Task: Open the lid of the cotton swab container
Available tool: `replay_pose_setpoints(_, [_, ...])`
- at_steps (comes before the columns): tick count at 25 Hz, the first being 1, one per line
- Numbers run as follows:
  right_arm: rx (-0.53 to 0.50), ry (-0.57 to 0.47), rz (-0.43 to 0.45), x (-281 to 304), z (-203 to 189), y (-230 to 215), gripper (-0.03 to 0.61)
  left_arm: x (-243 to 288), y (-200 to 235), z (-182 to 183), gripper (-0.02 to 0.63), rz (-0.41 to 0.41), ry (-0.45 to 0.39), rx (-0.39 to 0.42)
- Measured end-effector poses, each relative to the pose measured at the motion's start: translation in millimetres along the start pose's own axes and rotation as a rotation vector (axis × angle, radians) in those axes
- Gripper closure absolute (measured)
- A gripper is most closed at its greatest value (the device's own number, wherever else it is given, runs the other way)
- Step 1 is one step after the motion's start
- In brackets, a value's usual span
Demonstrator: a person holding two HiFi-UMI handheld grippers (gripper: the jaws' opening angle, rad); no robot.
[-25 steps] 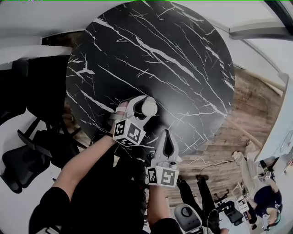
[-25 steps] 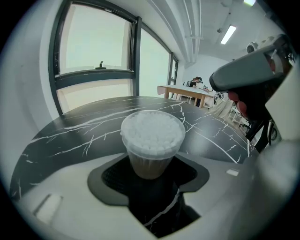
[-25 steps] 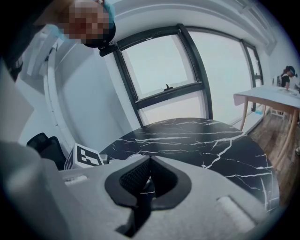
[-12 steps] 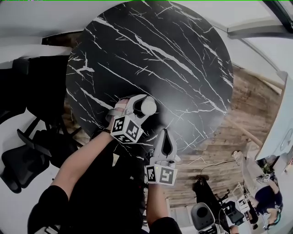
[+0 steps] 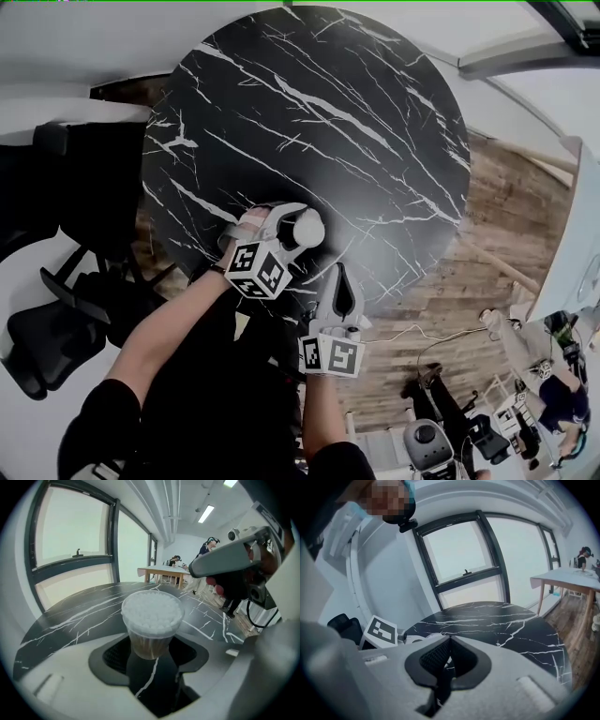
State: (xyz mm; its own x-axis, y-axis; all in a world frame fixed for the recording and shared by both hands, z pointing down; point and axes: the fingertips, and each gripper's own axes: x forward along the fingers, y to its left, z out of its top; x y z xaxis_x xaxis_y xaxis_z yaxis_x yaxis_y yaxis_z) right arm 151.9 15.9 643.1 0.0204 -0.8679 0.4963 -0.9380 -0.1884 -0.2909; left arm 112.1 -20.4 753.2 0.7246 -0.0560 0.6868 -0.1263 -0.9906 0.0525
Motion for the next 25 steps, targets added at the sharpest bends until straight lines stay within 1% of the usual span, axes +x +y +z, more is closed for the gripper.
replay_pose_setpoints(3, [-0.006, -0.005, 0.005, -7, 2, 2, 0.583, -9, -12, 10, 0.354, -0.048, -0.010, 0.025])
replay_pose_setpoints(7, [-0.015, -0.022, 0.011, -15, 8, 6, 0.582, -21, -24, 16, 0.354, -0.087, 0.001, 0.049])
replay_pose_setpoints(14, [-0.026, -0.050, 0.014, -32, 19, 15, 0.582, -44, -40, 24, 0.353, -0.136, 0.008, 0.056])
replay_pose_setpoints(18, [-0.035, -0.067, 0.026, -46, 30, 22, 0.582, -64, -55, 35, 0.353, -0.190, -0.007, 0.021])
replay_pose_setpoints(25, [-0.071, -0.095, 0.039, -67, 52, 33, 0.581, -99, -75, 43, 0.353, -0.286, 0.018, 0.068])
